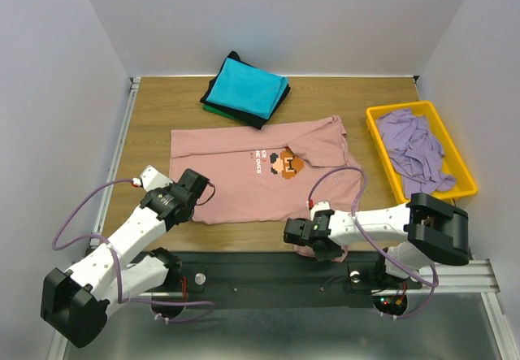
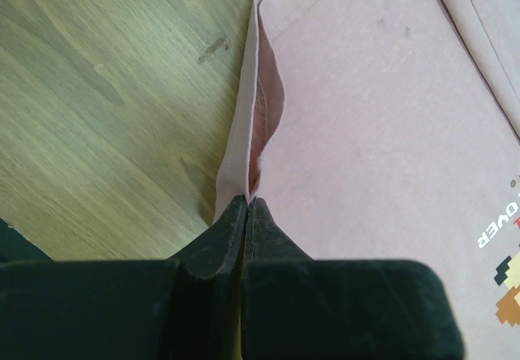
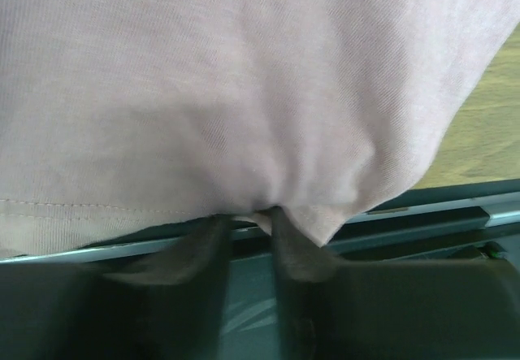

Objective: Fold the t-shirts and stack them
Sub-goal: Fold the tshirt

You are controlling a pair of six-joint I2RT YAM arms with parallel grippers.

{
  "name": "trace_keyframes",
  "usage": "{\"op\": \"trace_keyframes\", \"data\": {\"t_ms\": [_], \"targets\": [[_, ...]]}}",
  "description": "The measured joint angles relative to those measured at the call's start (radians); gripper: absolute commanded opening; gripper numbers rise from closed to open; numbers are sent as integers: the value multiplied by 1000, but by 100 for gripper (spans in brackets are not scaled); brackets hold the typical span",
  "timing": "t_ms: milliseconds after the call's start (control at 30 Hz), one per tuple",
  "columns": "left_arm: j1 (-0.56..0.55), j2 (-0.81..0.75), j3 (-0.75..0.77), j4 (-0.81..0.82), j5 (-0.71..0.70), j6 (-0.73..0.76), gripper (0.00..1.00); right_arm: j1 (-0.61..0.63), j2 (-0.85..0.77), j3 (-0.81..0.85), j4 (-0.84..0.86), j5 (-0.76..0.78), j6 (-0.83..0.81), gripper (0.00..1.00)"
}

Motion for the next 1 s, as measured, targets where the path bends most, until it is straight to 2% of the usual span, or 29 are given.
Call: {"op": "trace_keyframes", "data": {"t_ms": [33,67,333,567,1000], "targets": [[0,0,0,0,-1,0,0,0,0,0,-1,0,-5,1],[0,0,0,0,-2,0,0,0,-1,0,-6,5,-12,1],[0,-5,0,-3,-9,1,0,-1,-85,-6,-10,18,-46,1],[0,-56,0,-5,-10,2,0,-38,-197,15,45,124,-93,0],[24,-78,14,-5,-64,-16,0,-244,-228,161,64,247,-219,0]]}}
